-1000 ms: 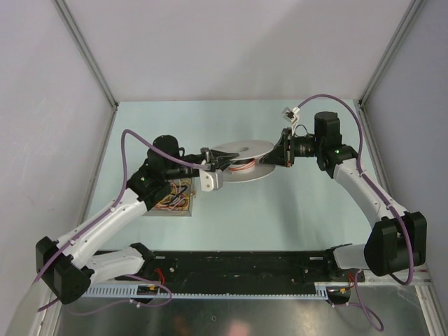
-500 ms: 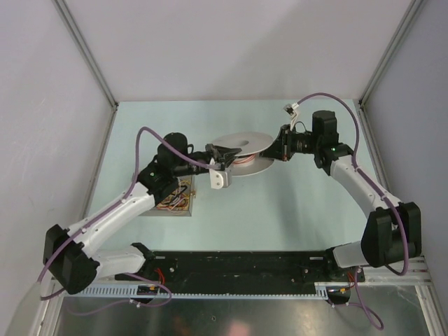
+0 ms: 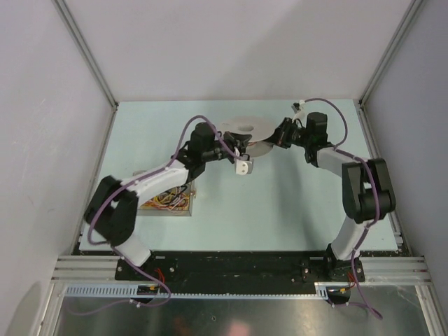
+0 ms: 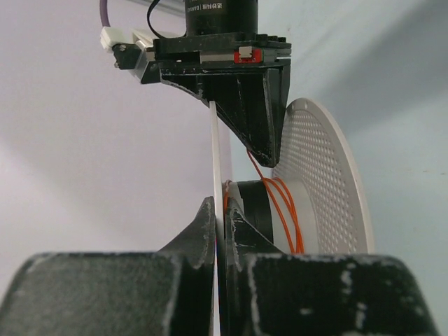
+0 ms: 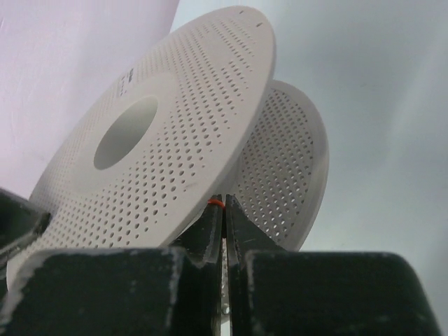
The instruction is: Wrap the cables
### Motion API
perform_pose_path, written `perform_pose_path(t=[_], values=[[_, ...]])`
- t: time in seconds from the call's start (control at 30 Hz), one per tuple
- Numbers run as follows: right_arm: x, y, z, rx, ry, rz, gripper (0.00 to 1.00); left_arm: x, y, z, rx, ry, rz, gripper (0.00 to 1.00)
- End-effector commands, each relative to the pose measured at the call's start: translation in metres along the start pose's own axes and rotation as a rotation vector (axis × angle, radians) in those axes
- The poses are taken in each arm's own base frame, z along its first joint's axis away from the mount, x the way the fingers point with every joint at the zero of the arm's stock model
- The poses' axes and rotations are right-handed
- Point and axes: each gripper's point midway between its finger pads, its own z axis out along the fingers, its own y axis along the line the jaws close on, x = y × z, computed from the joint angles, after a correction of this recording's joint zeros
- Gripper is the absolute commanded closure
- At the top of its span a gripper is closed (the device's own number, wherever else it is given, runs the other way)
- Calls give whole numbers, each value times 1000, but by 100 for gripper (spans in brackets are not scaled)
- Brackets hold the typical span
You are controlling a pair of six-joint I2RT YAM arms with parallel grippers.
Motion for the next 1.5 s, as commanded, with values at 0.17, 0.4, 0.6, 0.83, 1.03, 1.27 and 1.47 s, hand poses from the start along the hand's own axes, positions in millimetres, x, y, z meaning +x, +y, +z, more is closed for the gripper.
perform_pose_path(t=[0.17, 0.4, 0.6, 0.83, 1.03, 1.27, 1.47], values=[[-82, -69, 38, -14, -296, 104, 100, 40, 41, 65, -160, -48, 214, 100], [-110, -126, 70, -32, -343, 222, 100, 93, 29, 108, -166, -10, 278, 100], [-125, -162, 96, -45, -389, 283, 100, 139, 19, 136, -171, 29, 308, 100], [-106, -199, 128, -30, -402, 344, 100, 185, 5, 160, -184, 61, 348, 100], [-103, -217, 148, -10, -421, 330, 100, 224, -6, 163, -194, 120, 356, 98], [-103, -242, 157, 53, -434, 347, 100, 238, -15, 152, -180, 151, 338, 71], [-106, -252, 149, 98, -445, 374, 98, 216, -20, 142, -152, 98, 334, 43]])
